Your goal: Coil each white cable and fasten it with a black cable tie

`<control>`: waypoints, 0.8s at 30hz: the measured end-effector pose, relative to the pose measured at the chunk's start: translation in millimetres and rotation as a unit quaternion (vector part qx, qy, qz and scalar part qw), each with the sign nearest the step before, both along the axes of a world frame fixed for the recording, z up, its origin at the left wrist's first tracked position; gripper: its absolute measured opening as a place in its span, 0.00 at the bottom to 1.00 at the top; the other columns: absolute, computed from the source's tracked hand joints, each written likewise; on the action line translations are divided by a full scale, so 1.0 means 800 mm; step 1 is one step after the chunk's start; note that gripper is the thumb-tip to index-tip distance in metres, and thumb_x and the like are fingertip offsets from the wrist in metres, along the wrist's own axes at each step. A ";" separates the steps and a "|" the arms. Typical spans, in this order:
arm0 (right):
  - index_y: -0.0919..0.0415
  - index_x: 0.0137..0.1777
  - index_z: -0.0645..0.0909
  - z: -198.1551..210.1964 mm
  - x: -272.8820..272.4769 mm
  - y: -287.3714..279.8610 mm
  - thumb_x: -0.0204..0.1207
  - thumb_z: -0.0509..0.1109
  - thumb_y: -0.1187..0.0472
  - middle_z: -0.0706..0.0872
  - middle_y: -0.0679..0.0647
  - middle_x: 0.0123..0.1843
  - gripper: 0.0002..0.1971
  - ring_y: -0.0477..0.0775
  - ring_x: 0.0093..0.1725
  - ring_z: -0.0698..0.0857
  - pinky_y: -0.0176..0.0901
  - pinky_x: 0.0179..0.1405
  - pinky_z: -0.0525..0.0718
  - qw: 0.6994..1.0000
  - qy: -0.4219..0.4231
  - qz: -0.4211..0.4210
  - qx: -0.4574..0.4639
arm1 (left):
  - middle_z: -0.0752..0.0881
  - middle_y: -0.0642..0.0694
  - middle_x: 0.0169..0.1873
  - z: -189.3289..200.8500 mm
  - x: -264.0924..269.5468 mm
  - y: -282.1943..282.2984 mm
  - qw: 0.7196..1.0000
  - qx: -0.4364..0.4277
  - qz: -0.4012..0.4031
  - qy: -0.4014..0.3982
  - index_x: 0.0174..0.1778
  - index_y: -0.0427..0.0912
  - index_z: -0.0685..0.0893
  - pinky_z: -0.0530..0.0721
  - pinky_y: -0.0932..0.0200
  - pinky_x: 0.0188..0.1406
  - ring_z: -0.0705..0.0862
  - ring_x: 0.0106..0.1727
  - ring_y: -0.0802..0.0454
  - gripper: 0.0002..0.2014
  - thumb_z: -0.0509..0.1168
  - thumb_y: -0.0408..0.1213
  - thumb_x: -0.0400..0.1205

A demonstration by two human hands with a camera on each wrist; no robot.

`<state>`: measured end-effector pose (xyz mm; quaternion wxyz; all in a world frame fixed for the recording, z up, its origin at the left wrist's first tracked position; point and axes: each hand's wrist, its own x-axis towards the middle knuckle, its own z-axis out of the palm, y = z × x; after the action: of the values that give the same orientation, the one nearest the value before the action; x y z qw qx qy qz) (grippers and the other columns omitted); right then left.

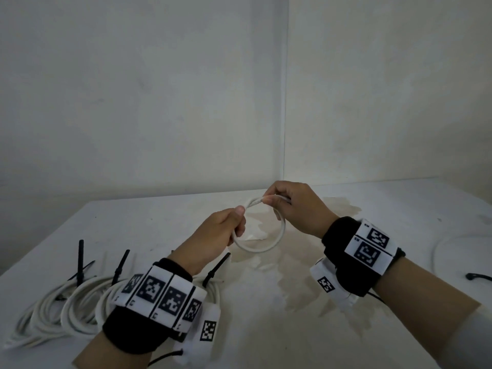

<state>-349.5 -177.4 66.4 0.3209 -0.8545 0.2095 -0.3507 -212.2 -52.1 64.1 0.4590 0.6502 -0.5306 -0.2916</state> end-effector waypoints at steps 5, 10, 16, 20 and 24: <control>0.48 0.34 0.77 0.002 0.006 -0.003 0.79 0.65 0.59 0.79 0.47 0.25 0.12 0.42 0.26 0.74 0.32 0.31 0.72 1.000 -0.010 0.003 0.016 | 0.71 0.50 0.26 0.001 -0.007 -0.005 0.994 -0.040 0.051 0.085 0.29 0.43 0.69 0.69 0.77 0.21 0.71 0.26 0.59 0.20 0.49 0.43 0.87; 0.59 0.48 0.81 -0.010 -0.005 -0.014 0.82 0.59 0.56 0.75 0.47 0.26 0.11 0.45 0.27 0.71 0.36 0.31 0.70 0.999 0.024 -0.034 -0.017 | 0.70 0.52 0.23 0.000 0.014 -0.005 0.987 -0.067 0.101 0.103 0.29 0.45 0.69 0.68 0.73 0.24 0.69 0.26 0.57 0.20 0.50 0.44 0.87; 0.59 0.57 0.75 -0.013 -0.026 -0.042 0.84 0.54 0.56 0.77 0.49 0.37 0.11 0.56 0.34 0.74 0.45 0.35 0.70 0.969 0.148 -0.161 -0.119 | 0.67 0.57 0.15 0.001 0.044 0.000 0.958 -0.101 0.145 0.226 0.29 0.43 0.67 0.70 0.62 0.33 0.67 0.20 0.60 0.19 0.49 0.42 0.88; 0.63 0.53 0.76 -0.014 -0.027 -0.058 0.84 0.54 0.59 0.81 0.56 0.44 0.11 0.55 0.38 0.74 0.45 0.36 0.68 0.936 0.196 -0.191 -0.222 | 0.67 0.57 0.15 -0.002 0.046 0.001 0.961 -0.095 0.144 0.215 0.28 0.43 0.66 0.74 0.64 0.32 0.67 0.18 0.62 0.20 0.49 0.43 0.87; 0.64 0.37 0.79 -0.029 -0.014 -0.055 0.68 0.76 0.70 0.82 0.57 0.32 0.07 0.58 0.28 0.81 0.41 0.22 0.65 0.897 0.177 -0.150 -0.377 | 0.64 0.52 0.21 0.001 0.050 -0.001 0.954 -0.100 0.147 0.240 0.28 0.43 0.66 0.72 0.69 0.21 0.65 0.19 0.60 0.20 0.50 0.43 0.87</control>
<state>-361.0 -221.2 43.6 -0.1242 -0.9180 0.2402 -0.2902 -172.1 -52.6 64.9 0.6732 0.5827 -0.3293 -0.3142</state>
